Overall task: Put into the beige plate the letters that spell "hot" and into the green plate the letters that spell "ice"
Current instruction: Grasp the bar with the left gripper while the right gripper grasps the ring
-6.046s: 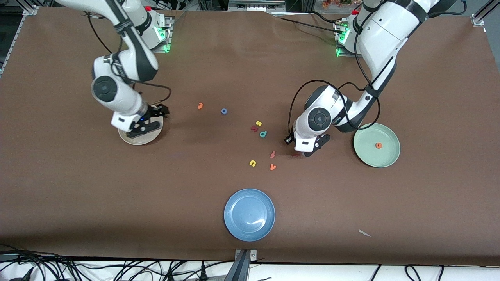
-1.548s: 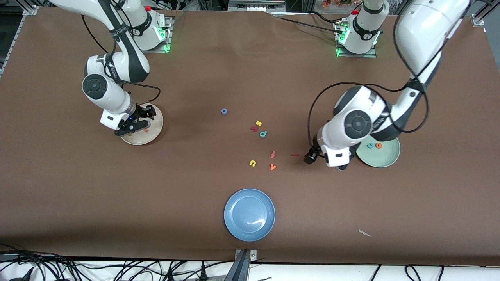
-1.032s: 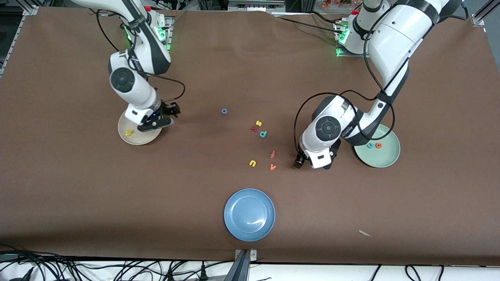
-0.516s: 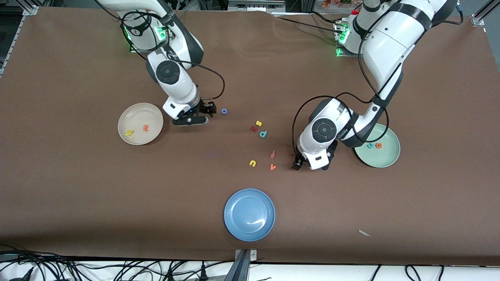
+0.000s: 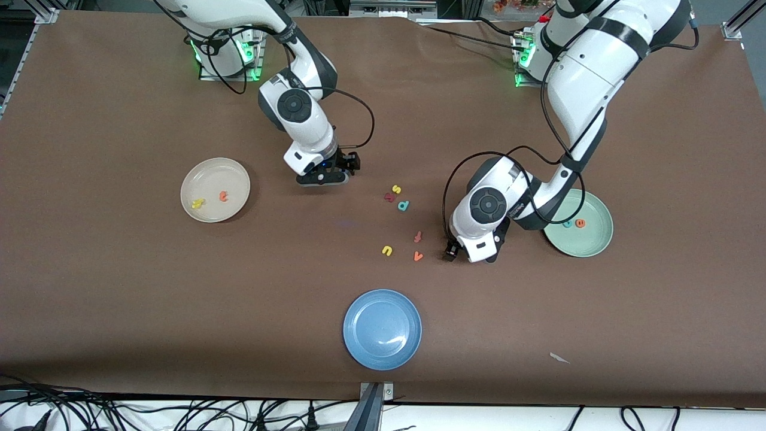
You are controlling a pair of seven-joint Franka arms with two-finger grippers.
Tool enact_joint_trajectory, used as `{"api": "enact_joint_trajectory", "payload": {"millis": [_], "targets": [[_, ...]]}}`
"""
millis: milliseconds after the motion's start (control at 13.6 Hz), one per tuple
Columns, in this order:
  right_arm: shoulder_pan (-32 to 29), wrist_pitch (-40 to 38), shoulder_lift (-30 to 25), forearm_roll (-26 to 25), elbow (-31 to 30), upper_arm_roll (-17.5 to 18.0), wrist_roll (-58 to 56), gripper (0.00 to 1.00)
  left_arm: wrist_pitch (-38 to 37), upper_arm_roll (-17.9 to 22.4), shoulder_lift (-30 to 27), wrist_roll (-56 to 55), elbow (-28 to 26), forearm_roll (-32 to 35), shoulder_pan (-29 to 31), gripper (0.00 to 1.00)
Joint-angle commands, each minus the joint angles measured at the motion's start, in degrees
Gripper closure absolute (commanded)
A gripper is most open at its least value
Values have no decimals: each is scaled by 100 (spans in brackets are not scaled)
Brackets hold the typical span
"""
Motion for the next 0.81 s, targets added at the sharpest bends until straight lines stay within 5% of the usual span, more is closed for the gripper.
{"api": "enact_joint_trajectory", "payload": {"millis": [0,147,516,737], "targets": [[180,111,177,-42,65,-56,142,14,-24,82,115,-117,218,157,-136,40],[321,287,309,-104,56,-179,168,14,-24,82,133,-125,218,157,-136,47],[400,621,485,-315,-75,-267,177,20,-24,91,141,-47,218,192,-136,100],[444,621,476,-324,-93,-276,177,36,-129,82,28,138,210,613,-84,100]]}}
